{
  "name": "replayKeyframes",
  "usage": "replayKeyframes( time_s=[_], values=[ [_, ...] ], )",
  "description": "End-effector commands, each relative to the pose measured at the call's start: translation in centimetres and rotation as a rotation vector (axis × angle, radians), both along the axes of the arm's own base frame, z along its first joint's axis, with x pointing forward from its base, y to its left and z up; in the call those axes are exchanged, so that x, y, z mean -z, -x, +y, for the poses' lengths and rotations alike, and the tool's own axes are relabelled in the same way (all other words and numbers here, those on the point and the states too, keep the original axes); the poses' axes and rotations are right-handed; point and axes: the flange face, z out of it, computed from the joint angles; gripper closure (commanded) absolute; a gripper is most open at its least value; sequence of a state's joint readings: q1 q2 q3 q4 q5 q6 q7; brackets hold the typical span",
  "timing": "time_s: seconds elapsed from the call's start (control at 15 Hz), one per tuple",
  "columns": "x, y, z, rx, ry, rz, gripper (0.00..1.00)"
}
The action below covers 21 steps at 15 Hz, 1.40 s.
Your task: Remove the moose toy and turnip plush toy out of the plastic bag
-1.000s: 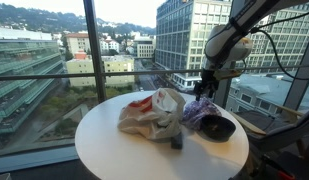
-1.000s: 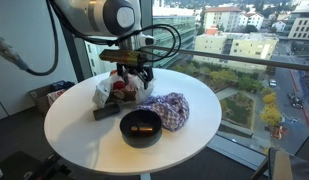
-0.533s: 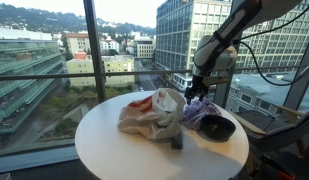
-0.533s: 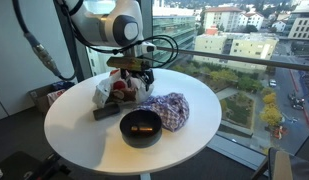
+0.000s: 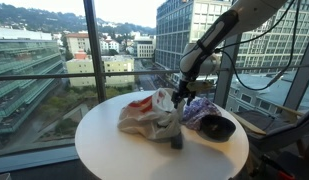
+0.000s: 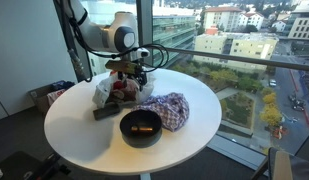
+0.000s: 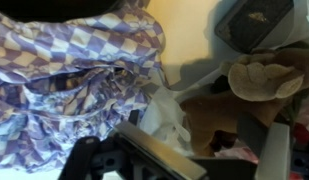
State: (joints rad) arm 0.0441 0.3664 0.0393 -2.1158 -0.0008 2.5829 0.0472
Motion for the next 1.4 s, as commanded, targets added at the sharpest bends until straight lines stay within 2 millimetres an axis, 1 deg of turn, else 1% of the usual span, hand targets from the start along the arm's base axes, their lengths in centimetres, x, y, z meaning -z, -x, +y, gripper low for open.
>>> replayKeyframes(
  time_s=[0.0,0.13,0.27,0.47,0.73,0.87,1.0,1.13,1.2,1.27,1.33],
  values=[
    [0.1,-2.1,2.9,0.059,-0.07,-0.006,0.0],
    [0.3,-2.1,4.5,0.089,-0.116,0.013,0.0],
    [0.6,-1.5,6.4,0.104,-0.15,0.035,0.0],
    [2.0,-0.4,8.0,0.117,-0.152,0.079,0.0],
    [5.3,0.6,8.9,0.081,-0.152,0.094,0.0],
    [6.6,0.7,9.5,0.027,-0.123,0.049,0.0],
    [7.2,0.6,9.8,-0.043,-0.076,-0.015,0.0],
    [7.6,0.5,9.7,-0.081,-0.036,-0.05,0.0],
    [7.9,0.6,9.5,-0.089,-0.028,-0.055,0.25],
    [8.0,0.7,9.3,-0.095,-0.024,-0.056,0.26],
    [8.1,0.9,9.2,-0.096,-0.026,-0.055,0.32]
  ],
)
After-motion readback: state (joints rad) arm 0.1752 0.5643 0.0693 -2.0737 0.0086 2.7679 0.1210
